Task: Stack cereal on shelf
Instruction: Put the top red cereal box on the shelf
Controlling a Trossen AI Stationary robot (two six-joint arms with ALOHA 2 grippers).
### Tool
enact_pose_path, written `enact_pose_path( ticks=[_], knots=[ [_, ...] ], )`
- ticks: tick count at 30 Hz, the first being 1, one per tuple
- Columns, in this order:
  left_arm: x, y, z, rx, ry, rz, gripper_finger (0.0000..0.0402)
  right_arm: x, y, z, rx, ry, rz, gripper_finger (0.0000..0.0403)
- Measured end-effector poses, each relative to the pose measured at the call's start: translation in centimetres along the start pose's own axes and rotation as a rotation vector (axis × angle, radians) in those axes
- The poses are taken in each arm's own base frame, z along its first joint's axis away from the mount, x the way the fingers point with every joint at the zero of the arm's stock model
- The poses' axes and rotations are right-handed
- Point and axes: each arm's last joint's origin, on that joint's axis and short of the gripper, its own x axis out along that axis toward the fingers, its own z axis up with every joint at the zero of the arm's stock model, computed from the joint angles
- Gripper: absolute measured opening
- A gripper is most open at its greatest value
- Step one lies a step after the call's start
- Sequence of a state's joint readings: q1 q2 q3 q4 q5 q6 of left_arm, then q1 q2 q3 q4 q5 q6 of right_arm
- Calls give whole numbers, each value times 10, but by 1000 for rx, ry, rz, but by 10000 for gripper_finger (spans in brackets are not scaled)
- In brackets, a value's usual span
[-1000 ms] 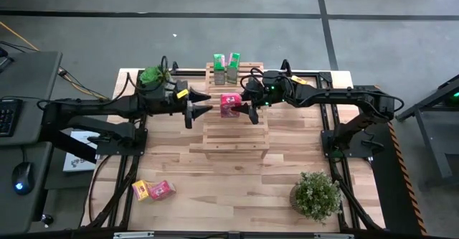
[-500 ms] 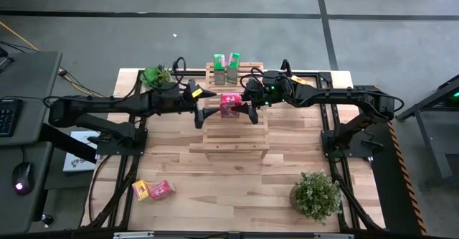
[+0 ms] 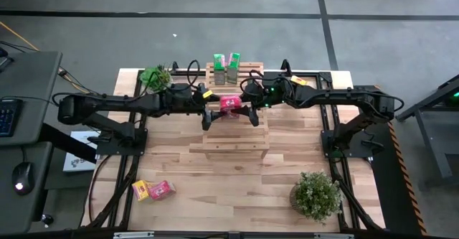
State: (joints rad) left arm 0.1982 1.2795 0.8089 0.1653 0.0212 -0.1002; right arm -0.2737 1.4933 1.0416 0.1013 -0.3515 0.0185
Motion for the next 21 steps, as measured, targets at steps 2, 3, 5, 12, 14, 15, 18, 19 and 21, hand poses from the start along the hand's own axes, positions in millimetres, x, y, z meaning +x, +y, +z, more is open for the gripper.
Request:
enact_pose_path(
  ticks=[2,3,5,12,14,15,18,19,21],
  knots=[
    [3,0,-3,26,14,1,302,0,0,0,0,0,0,181],
    [4,0,-4,33,21,1,301,0,0,0,0,0,0,181],
    [7,1,-6,34,29,1,296,0,0,0,6,2,0,181],
    [12,1,-10,33,53,-3,255,0,0,0,54,4,-1,181],
    [11,1,-10,33,52,-3,239,0,0,0,83,4,-4,182],
    [11,1,-10,33,51,-4,231,-1,0,0,91,4,-4,184],
    [11,1,-10,33,51,-5,208,-3,0,1,101,2,-4,197],
    [11,1,-10,33,51,-4,201,-4,1,1,113,1,-5,205],
    [11,1,-10,33,51,-3,187,-7,2,4,132,-8,-5,222]
  ],
)
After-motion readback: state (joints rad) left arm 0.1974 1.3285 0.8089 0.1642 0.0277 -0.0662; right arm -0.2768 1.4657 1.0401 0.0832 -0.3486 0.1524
